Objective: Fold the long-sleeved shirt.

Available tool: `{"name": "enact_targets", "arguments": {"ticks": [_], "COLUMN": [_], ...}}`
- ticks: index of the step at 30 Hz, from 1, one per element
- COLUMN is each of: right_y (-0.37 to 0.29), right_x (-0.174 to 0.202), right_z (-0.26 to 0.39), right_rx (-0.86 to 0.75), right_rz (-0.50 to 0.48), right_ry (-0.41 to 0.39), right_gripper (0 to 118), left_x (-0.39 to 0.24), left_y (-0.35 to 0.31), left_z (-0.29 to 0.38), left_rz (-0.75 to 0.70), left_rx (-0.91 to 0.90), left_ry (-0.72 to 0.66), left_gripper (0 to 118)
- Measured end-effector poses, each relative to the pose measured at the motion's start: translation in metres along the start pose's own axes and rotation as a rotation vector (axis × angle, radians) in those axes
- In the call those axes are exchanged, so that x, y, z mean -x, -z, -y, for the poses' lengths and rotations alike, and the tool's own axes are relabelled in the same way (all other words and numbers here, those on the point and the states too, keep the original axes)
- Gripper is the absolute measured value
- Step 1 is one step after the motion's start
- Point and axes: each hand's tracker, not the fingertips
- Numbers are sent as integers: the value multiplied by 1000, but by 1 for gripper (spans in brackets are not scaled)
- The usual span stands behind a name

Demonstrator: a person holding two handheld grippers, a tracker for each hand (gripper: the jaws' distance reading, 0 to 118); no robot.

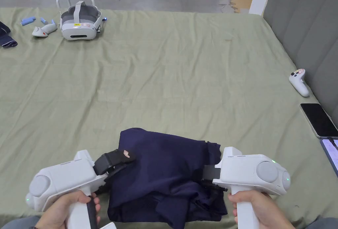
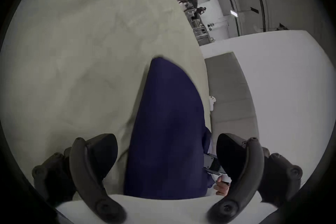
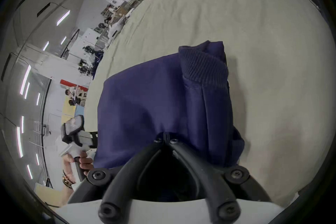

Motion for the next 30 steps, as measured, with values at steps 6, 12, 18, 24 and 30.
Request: {"name": "enact_targets", "arguments": {"ticks": [6, 12, 18, 24, 30], "right_y": [3, -8, -25, 4, 97], "right_x": [1, 24, 114, 247, 368], "right_z": [1, -4, -20, -30, -19], "right_rx": [-10, -37, -257, -433, -469], "right_rz": [10, 58, 93, 58, -25], "right_ry": [9, -12, -269, -607, -813], "right_gripper": [0, 0, 0, 0, 0], "left_x": [-8, -10, -15, -3, 45], "left_y": [40, 10, -25, -103, -199], "left_z": [19, -6, -34, -97, -170], "left_rz": [-97, -47, -47, -154, -249], "left_rx": [-70, -53, -100, -127, -198], "left_ry": [138, 259, 238, 386, 377], "left_gripper": [22, 21, 21, 21, 21]}}
